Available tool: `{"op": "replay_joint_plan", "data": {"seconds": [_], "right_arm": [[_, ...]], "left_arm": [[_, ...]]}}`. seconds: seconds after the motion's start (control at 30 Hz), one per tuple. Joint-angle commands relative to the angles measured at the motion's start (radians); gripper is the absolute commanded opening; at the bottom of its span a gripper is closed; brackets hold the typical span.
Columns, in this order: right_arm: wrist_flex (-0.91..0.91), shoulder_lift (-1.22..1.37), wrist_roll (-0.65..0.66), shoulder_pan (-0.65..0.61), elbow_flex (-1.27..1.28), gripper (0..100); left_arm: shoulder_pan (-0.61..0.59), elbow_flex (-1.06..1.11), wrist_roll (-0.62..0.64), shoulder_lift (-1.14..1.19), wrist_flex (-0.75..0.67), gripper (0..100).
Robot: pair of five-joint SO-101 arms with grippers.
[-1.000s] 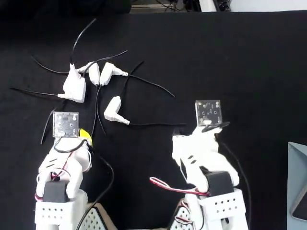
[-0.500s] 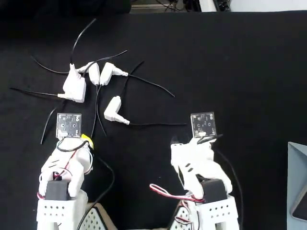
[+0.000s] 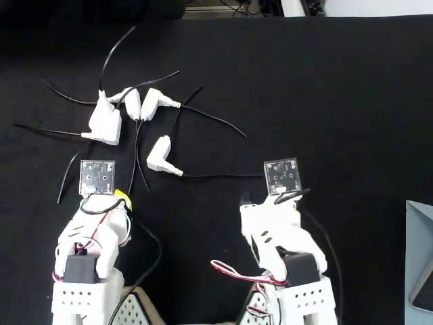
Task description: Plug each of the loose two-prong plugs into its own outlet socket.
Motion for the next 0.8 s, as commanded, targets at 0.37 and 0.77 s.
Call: {"op": "replay_joint_plan", "data": {"seconds": [0.37,0.77], "right_arm": [[0.078,-0.067,-0.112,0.018,-0.002,19.9],[0.236,-0.067,-0.153,0.02,-0.002,21.2]], "left_arm": [[0.001,0.022,0.0,-0.008,-0.021,3],[-0.005,0.022,0.0,-0.008,0.058,3]]}}
